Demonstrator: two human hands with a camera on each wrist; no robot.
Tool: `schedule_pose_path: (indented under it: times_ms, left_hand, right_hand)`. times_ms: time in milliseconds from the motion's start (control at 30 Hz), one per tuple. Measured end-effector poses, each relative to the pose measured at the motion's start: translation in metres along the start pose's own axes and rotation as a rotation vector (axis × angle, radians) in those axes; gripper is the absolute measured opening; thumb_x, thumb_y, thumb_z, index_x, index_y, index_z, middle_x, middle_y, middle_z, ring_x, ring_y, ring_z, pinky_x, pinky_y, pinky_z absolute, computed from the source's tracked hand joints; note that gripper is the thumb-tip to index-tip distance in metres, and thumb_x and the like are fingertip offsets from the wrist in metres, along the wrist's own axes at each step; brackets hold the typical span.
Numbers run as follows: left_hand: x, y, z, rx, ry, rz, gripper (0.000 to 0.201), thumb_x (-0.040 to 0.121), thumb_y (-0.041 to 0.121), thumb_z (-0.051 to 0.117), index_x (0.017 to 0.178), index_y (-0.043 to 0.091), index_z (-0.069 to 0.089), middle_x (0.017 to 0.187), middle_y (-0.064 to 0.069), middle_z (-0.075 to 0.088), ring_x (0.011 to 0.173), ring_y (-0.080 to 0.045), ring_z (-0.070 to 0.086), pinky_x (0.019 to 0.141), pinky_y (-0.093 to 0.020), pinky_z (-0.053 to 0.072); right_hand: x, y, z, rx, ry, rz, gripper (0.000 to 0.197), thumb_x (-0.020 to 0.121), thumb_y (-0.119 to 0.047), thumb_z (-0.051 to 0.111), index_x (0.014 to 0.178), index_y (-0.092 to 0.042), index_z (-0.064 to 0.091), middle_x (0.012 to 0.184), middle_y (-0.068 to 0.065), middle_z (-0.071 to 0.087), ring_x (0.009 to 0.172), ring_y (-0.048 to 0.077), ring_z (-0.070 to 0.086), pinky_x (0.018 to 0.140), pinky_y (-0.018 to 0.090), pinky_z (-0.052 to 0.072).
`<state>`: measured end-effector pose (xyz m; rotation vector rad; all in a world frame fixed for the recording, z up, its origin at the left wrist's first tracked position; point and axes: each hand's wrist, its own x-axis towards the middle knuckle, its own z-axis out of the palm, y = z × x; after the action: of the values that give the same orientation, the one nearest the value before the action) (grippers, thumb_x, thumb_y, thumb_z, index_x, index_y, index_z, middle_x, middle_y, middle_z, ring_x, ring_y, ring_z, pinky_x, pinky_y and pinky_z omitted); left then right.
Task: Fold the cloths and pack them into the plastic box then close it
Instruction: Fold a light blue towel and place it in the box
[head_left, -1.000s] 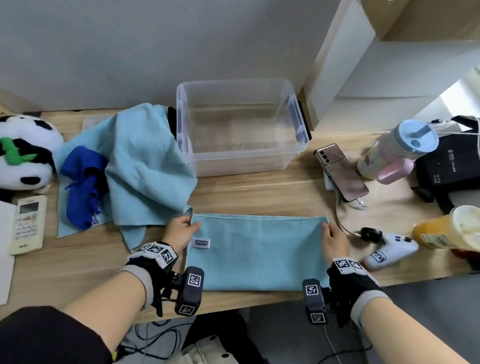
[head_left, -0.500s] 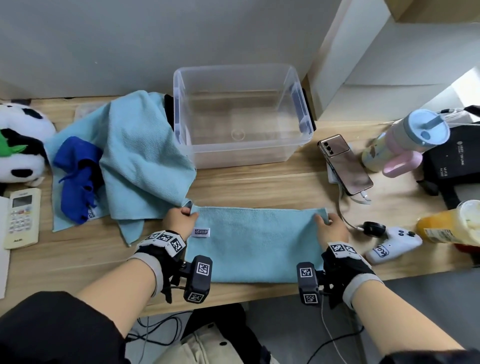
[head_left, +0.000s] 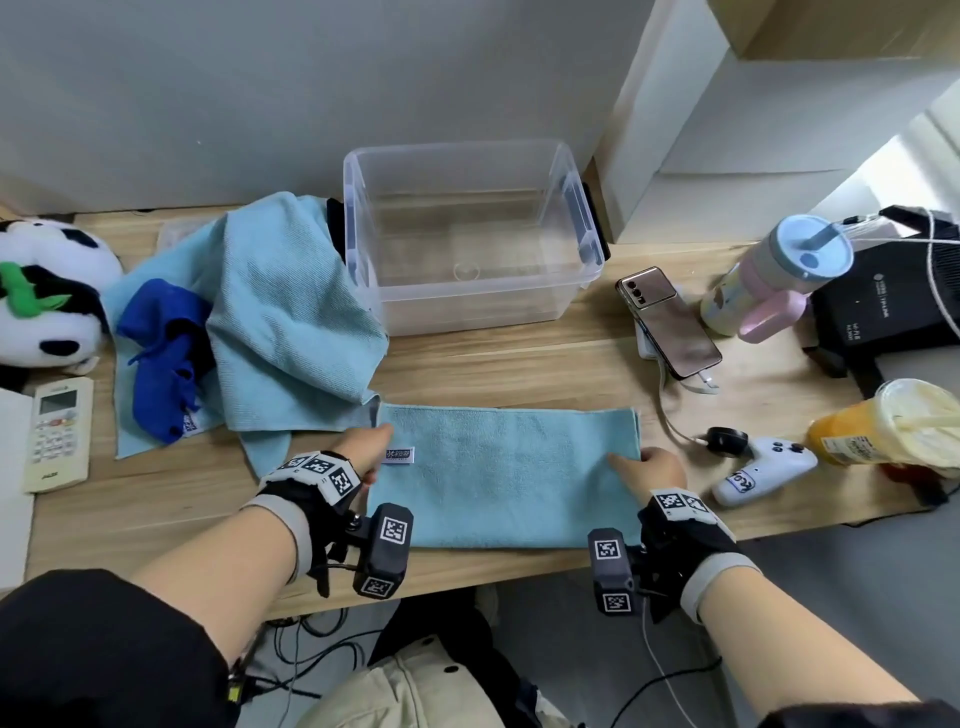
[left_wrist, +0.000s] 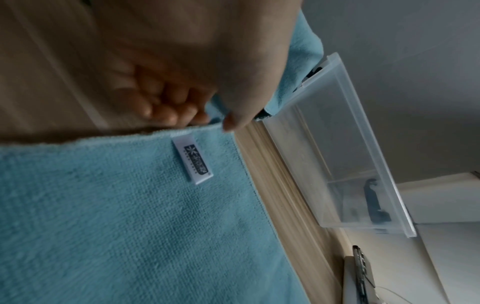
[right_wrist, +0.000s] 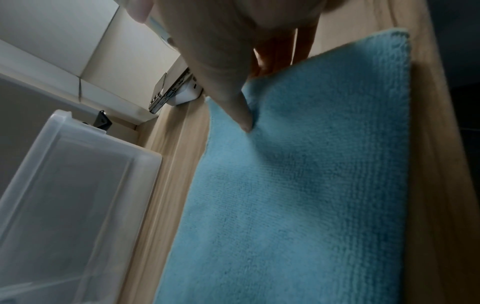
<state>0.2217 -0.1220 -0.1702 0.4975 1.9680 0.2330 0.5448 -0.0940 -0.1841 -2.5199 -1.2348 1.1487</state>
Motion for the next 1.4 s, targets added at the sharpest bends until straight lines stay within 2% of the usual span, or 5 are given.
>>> schedule_pose_path:
  times_ms: [400, 667, 900, 1167, 1400]
  left_hand:
    - [-0.073, 0.074, 0.033, -0.159, -0.609, 0.263, 0.038, 0.086, 0.052, 0.055, 0.104, 0.018, 0.059, 0.098, -0.007, 0.064, 0.089, -0.025, 0.064, 0.079, -0.032, 0.054]
    - [-0.063, 0.063, 0.024, -0.276, -0.338, 0.262, 0.017, 0.092, 0.0, 0.043, 0.104, 0.002, 0.055, 0.084, -0.011, 0.061, 0.069, -0.019, 0.061, 0.053, -0.024, 0.056]
    - [-0.078, 0.084, -0.015, -0.297, -0.263, 0.403, 0.037, 0.087, 0.0, 0.045, 0.117, 0.022, 0.042, 0.084, -0.007, 0.06, 0.043, -0.013, 0.065, 0.045, -0.019, 0.053]
    - [-0.116, 0.149, -0.076, -0.331, -0.466, 0.716, 0.022, 0.086, 0.003, 0.059, 0.107, 0.009, 0.062, 0.089, 0.003, 0.074, 0.077, -0.01, 0.072, 0.071, -0.016, 0.056]
    - [-0.146, 0.182, -0.101, -0.32, -0.142, 1.022, 0.015, 0.091, 0.003, 0.055, 0.084, 0.014, 0.061, 0.064, 0.008, 0.067, 0.058, -0.001, 0.06, 0.065, -0.012, 0.051]
  right_hand:
    - [-0.075, -0.09, 0.022, 0.016, -0.199, -0.598, 0.017, 0.076, -0.017, 0.07, 0.083, -0.019, 0.055, 0.075, -0.006, 0.057, 0.077, 0.014, 0.056, 0.068, 0.024, 0.039]
    - [-0.085, -0.084, 0.032, -0.227, -0.359, -0.583, 0.02, 0.078, -0.022, 0.066, 0.093, -0.012, 0.058, 0.086, 0.0, 0.056, 0.081, 0.018, 0.054, 0.067, 0.028, 0.04]
    - [-0.07, -0.088, -0.016, 0.041, -0.308, -0.596, 0.005, 0.082, -0.014, 0.066, 0.079, -0.016, 0.069, 0.067, -0.006, 0.061, 0.064, 0.008, 0.053, 0.059, 0.026, 0.038]
    - [-0.077, -0.164, -0.094, 0.382, 0.01, -0.839, 0.01, 0.089, -0.01, 0.059, 0.093, -0.015, 0.066, 0.076, -0.007, 0.063, 0.068, -0.005, 0.053, 0.065, 0.014, 0.041]
    - [-0.099, -0.206, -0.127, 0.674, 0.003, -0.977, 0.024, 0.093, -0.005, 0.052, 0.088, -0.025, 0.064, 0.071, -0.013, 0.06, 0.059, -0.009, 0.05, 0.056, 0.009, 0.039]
